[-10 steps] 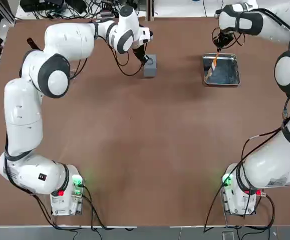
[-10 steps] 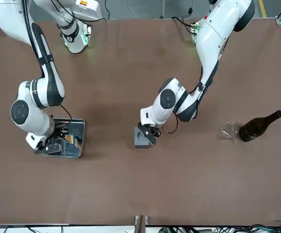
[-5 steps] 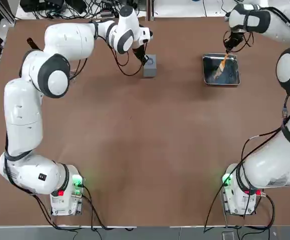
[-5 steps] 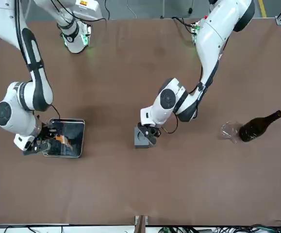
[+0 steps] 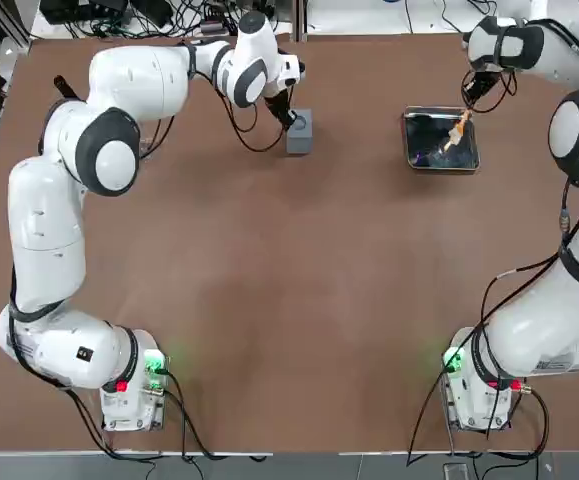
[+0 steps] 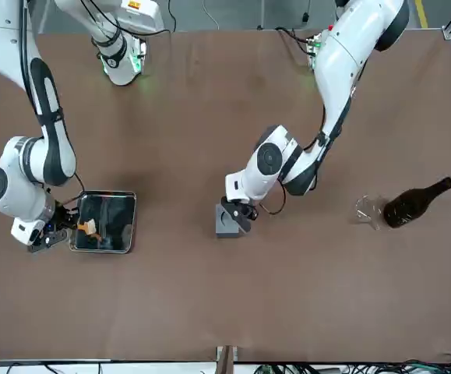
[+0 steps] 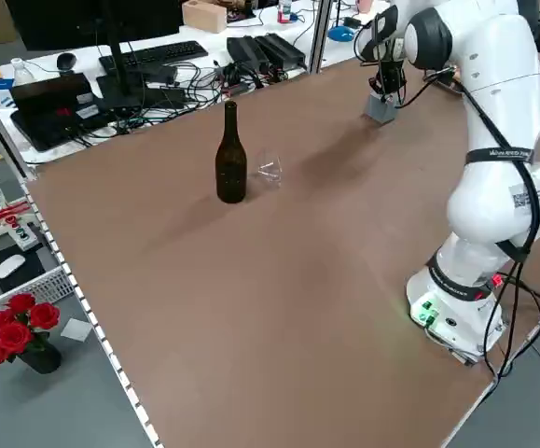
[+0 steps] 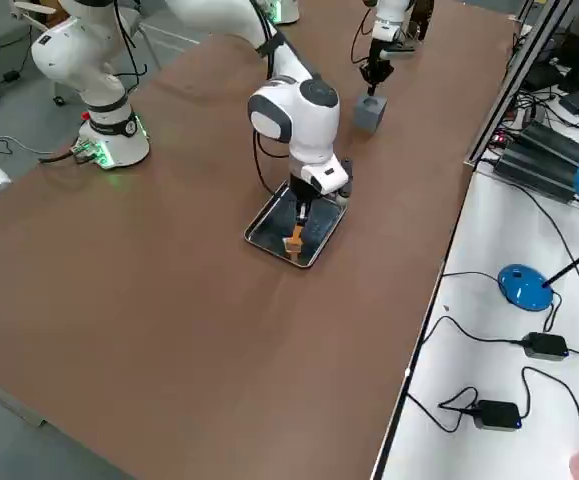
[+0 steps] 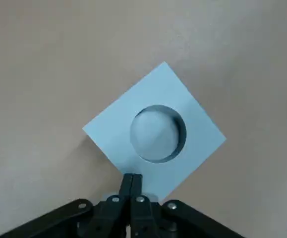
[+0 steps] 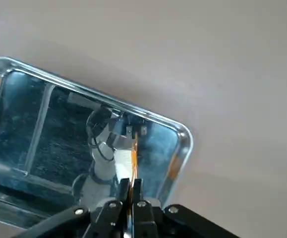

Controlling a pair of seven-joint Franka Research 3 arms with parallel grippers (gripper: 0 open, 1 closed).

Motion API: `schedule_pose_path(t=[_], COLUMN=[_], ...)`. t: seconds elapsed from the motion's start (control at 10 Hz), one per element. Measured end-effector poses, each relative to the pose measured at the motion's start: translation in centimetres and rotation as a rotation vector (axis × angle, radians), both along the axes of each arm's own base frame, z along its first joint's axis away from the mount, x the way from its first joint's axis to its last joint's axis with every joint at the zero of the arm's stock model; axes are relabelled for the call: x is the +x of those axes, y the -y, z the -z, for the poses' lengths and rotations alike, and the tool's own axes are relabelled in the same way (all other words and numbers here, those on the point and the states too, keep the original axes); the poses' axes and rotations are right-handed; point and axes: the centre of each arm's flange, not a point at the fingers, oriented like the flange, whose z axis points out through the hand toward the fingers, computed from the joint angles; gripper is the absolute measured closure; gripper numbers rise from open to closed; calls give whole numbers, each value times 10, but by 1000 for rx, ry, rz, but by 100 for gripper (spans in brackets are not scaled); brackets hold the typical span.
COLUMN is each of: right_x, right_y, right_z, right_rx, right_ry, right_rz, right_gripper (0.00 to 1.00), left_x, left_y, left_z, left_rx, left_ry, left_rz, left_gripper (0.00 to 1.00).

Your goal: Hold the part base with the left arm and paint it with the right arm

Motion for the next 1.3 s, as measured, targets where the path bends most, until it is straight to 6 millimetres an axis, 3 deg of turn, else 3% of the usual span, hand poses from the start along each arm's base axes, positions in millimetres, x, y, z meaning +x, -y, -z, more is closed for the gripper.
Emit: schedule_pose_path(t=[0.3, 0.5, 0.7, 0.8, 1.1, 1.3], right_x=[5, 11, 24, 30, 39, 54], right_y=[7, -12, -45, -67, -128, -157], right_z=[-14, -50, -101, -117, -131, -121], right_rx=[-8, 6, 15, 25, 214, 319], right_ry=[-2, -78, -90, -69, -15, 73], right_rz=[-30, -31, -36, -59, -51, -41], right_gripper=[96, 96, 96, 96, 96, 96], left_x=[0, 0, 0, 0, 0, 0], left_y=[0, 0, 0, 0, 0, 0], left_z=[0, 0, 0, 0, 0, 0], left_rx=[0, 0, 0, 0, 0, 0], left_ry=[0, 0, 0, 0, 0, 0], left_rz=[0, 0, 0, 0, 0, 0], left_gripper=[97, 97, 97, 97, 97, 97])
